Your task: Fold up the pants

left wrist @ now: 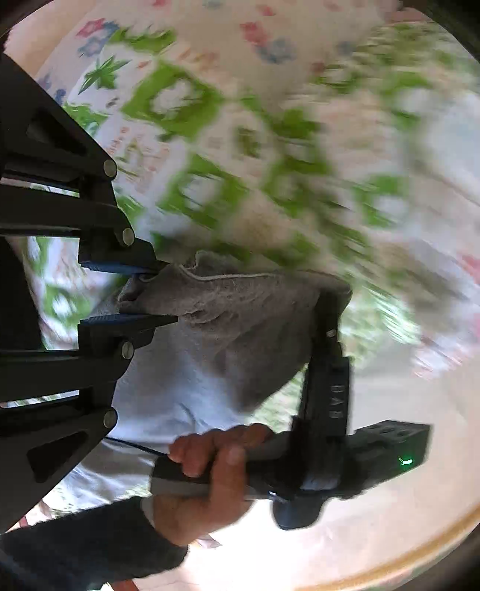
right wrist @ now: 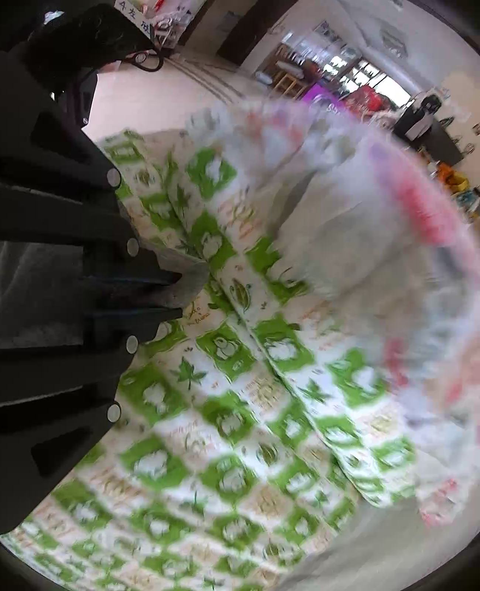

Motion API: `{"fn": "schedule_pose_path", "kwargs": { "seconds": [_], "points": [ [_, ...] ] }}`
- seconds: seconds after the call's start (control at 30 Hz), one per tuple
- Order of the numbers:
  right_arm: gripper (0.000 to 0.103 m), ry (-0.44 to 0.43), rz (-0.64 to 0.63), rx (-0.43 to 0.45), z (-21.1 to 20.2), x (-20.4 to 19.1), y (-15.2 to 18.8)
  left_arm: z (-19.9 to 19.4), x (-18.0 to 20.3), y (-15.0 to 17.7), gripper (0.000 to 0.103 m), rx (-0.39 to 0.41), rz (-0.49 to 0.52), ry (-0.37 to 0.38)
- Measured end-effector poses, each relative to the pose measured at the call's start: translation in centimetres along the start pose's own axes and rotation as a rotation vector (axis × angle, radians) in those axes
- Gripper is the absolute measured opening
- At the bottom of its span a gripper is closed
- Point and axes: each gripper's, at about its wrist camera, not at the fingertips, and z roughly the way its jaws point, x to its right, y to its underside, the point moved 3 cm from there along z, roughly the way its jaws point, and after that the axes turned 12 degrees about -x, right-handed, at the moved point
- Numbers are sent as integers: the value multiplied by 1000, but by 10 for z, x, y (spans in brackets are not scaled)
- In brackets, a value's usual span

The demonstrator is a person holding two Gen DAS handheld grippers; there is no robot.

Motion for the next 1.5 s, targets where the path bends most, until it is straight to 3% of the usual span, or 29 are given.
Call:
{"fn": "schedule_pose_path", "kwargs": {
  "seconds": [0.07, 0.13, 0.3, 0.4, 0.5, 0.9, 1.17, 1.23, 1.5],
  "points": [
    [28, 3, 25, -48, 25, 3, 5, 3, -6, 7, 21, -17, -15, -26],
    [30, -38, 60, -23, 25, 7, 14, -9, -8, 12, 28, 4, -26, -14],
    [37, -160, 186, 142, -60, 26, 67, -51, 5, 15, 29, 110, 26, -132],
    [54, -168, 239, 258, -118, 38, 122, -62, 32, 13, 29, 119, 101, -100],
    [55, -157, 296, 324, -155, 50, 175, -58, 77, 13, 37, 107, 205, -96],
    [55, 7, 697, 493, -234, 93, 423, 14, 264, 60, 49, -79, 649, 7],
    [55, 113, 1029, 653, -288, 120, 589, 66, 385, 118, 52, -214, 929, 61],
    [55, 134, 1113, 688, -300, 126, 622, 80, 413, 132, 57, -249, 989, 59],
    [55, 190, 1377, 813, -334, 149, 730, 124, 511, 181, 57, -377, 1204, 78]
  ]
}}
